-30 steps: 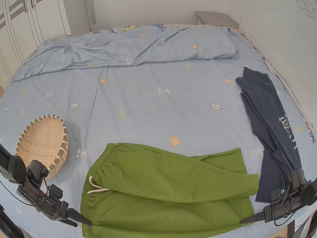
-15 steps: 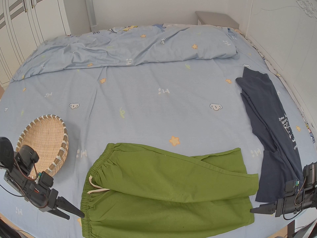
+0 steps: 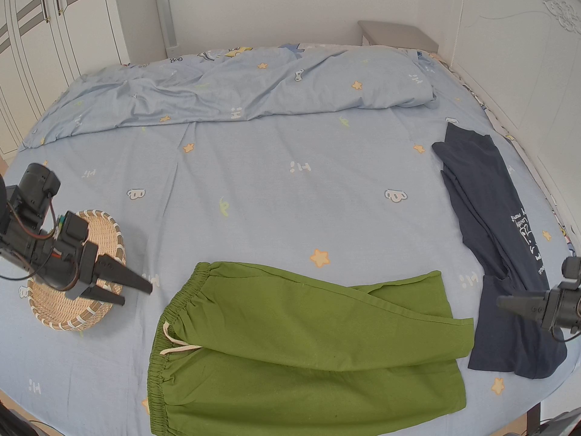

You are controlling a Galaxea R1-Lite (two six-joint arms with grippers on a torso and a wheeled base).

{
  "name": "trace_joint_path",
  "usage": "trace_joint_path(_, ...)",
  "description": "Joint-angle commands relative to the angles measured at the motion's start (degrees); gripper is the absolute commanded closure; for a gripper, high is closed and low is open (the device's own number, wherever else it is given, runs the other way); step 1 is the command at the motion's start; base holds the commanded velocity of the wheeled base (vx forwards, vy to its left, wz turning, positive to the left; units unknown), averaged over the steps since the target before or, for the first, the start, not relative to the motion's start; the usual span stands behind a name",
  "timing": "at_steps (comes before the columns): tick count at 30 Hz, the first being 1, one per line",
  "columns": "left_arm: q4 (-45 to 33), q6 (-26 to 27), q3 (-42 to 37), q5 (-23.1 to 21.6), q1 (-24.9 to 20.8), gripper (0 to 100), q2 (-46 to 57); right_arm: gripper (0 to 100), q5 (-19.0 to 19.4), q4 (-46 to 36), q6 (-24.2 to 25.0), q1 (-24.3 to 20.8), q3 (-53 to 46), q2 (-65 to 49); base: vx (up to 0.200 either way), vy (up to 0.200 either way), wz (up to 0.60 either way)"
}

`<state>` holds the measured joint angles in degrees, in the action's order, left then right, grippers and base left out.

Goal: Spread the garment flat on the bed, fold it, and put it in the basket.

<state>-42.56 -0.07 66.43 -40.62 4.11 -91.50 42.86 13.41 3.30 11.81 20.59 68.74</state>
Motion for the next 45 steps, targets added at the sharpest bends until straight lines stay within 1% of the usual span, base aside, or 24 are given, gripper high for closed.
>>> trace_joint_path(1,12.59,-6.78,5.91,0.28,-4.28,0,-10.98,0,-2.17,-0.58,0.56,-2.5,8.24,1.92,0.0,0.0,0.0)
trace_joint_path(3,16.81,-8.89,8.1,0.54,-4.9,0,-14.85,0,-3.66,-0.49,0.56,-3.73,8.85,3.15,0.0,0.0,0.0)
trace_joint_path(6,18.65,-11.44,12.76,-0.16,-5.08,0,-19.5,0,-4.54,0.13,0.56,-4.96,8.85,4.73,0.0,0.0,0.0)
trace_joint_path(7,18.65,-11.44,12.94,-0.16,-5.16,0,-19.68,0,-4.54,0.13,0.56,-4.96,8.85,4.82,0.0,0.0,0.0)
trace_joint_path(8,18.83,-11.44,15.22,-0.25,-5.16,0,-23.02,0,-4.63,0.13,0.56,-5.84,8.24,4.82,0.0,0.0,0.0)
trace_joint_path(12,19.18,-11.09,17.25,-0.25,-4.64,0,-29.61,0,-5.6,0.13,0.56,-6.89,7.45,4.29,0.0,0.0,0.0)
trace_joint_path(17,19.27,-11.09,18.3,-0.25,-5.08,0,-31.19,0,-5.95,0.21,0.56,-7.33,6.92,4.21,0.0,0.0,0.0)
trace_joint_path(20,19.53,-11.09,18.74,-0.25,-6.31,0,-32.25,0,-6.83,0.21,0.56,-8.3,6.3,4.29,0.0,0.0,0.0)
trace_joint_path(23,19.71,-11.09,19.18,-0.25,-6.57,0,-33.13,0,-7.79,0.3,0.48,-8.65,6.04,4.21,0.0,0.0,0.0)
trace_joint_path(33,20.23,-11.18,19.27,-0.25,-7.98,0,-34.36,0,-7.79,0.21,0.48,-8.65,5.95,4.03,0.0,0.0,0.0)
trace_joint_path(34,20.23,-11.18,19.27,-0.25,-8.06,100,-34.36,0,-7.79,0.3,0.48,-8.65,5.95,4.03,0.0,0.0,0.0)
trace_joint_path(45,20.23,-11.18,19.18,-0.25,-8.06,100,-34.18,0,-7.79,0.21,0.48,-8.65,5.87,4.03,0.0,0.0,0.0)
